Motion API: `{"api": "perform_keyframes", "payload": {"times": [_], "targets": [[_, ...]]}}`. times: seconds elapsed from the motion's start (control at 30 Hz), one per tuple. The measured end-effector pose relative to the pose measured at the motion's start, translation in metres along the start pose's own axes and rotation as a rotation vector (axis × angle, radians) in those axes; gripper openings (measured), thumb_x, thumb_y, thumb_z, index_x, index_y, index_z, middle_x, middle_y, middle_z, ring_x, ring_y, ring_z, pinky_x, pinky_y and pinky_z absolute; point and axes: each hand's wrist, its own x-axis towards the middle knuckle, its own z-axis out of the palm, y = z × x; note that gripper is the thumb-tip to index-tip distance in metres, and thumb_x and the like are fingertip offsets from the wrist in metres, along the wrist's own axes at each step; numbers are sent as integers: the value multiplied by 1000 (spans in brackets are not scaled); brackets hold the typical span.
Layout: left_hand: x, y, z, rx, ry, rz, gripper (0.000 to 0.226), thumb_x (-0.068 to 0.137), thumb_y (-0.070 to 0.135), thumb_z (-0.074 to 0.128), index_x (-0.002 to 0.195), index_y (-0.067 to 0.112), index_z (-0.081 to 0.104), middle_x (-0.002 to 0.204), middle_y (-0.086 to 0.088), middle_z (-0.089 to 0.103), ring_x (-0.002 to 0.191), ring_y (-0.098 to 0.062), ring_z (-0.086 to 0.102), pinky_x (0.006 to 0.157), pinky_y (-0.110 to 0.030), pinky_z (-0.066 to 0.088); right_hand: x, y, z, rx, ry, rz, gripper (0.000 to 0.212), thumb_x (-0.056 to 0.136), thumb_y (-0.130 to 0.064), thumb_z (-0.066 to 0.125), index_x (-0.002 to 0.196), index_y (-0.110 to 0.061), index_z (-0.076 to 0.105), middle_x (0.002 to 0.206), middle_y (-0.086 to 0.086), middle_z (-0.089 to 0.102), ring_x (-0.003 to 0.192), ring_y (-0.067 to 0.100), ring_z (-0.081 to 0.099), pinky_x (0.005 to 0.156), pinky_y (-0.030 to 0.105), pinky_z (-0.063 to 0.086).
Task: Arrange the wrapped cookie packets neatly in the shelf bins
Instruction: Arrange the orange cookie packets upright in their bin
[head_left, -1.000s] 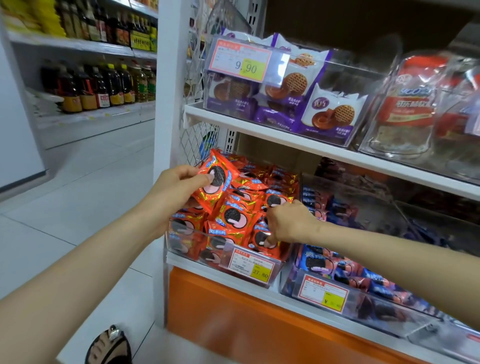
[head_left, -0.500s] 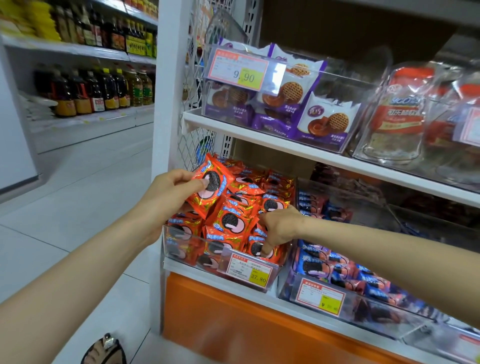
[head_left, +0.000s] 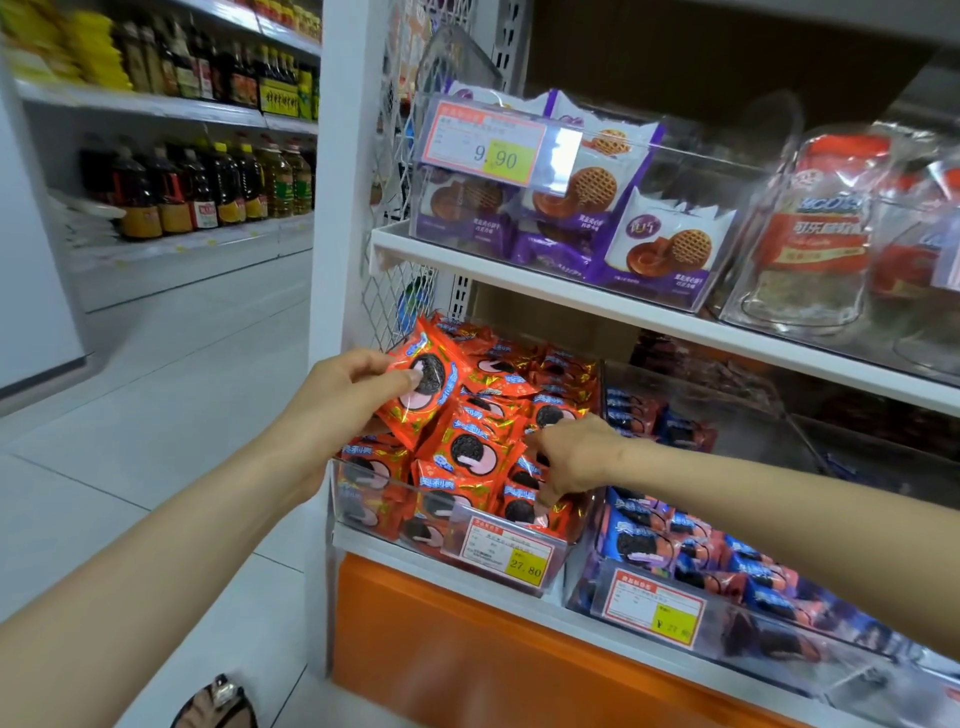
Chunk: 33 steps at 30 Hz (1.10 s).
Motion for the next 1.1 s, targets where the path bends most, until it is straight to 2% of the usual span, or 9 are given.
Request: {"api": "perform_keyframes", "payload": {"times": [0.07, 0.13, 0.3, 0.43, 0.5, 0.63, 0.8, 0.9, 1.1], "targets": [[1, -1, 2, -4, -8, -7, 9, 87, 20, 62, 87, 12, 63, 83, -7, 68, 60, -10, 64, 56, -15, 54, 1, 1, -2, -1, -31, -27, 74, 75, -52, 71, 136, -19, 45, 128, 1, 57, 120, 25, 50, 89, 33, 40], [2, -1, 3, -1, -12, -8, 9, 87, 20, 63, 86, 11, 63, 82, -7, 68, 58, -9, 63, 56, -15, 53, 3, 4, -5, 6, -75, -58, 70, 76, -51, 69, 135, -19, 47, 125, 0, 58, 117, 24, 51, 84, 31, 39], [4, -1, 7, 22, -16, -17, 9, 86, 22, 63, 86, 13, 63, 83, -7, 69, 58, -8, 64, 64, -21, 54, 5, 7, -6, -25, -114, -83, 76, 77, -56, 67, 140, -20, 42, 131, 0, 56, 121, 24, 50, 90, 32, 42], [5, 1, 10, 44, -23, -19, 11, 87, 24, 63, 88, 13, 63, 83, -6, 69, 58, -6, 64, 60, -19, 51, -1, 9, -3, 25, 27, -75, 69, 74, -55, 70, 130, -20, 49, 119, 1, 60, 113, 23, 53, 83, 32, 39], [5, 3, 13, 55, -18, -11, 10, 87, 24, 63, 87, 14, 64, 85, -7, 69, 65, -12, 62, 66, -23, 51, -4, 7, 1, -2, 89, -87, 64, 75, -55, 69, 127, -23, 51, 116, 0, 60, 111, 23, 52, 88, 35, 36], [7, 6, 21, 59, -30, -1, 8, 87, 22, 62, 87, 14, 64, 88, -9, 68, 75, -19, 60, 76, -30, 50, -3, 8, 3, -7, -7, -116, 69, 77, -60, 63, 134, -24, 47, 118, 0, 60, 112, 24, 51, 97, 39, 34], [9, 5, 26, 72, -27, -16, 10, 85, 25, 64, 87, 15, 65, 91, -10, 69, 79, -20, 62, 91, -41, 49, 2, 6, 4, 1, -18, -122, 74, 75, -61, 66, 135, -23, 45, 124, 0, 58, 115, 24, 50, 94, 40, 35], [9, 5, 30, 74, -29, -14, 10, 86, 25, 64, 85, 15, 64, 83, -4, 69, 72, -17, 61, 91, -40, 49, 4, 5, 5, 68, -10, -101, 66, 74, -53, 71, 128, -24, 49, 120, -2, 58, 114, 23, 51, 88, 38, 34], [7, 4, 30, 81, -21, -14, 7, 85, 25, 64, 82, 18, 64, 83, -3, 69, 73, -17, 62, 88, -37, 49, -1, 1, 4, -14, 20, -92, 65, 77, -53, 67, 131, -21, 52, 120, 2, 59, 114, 25, 51, 96, 43, 38]]}}
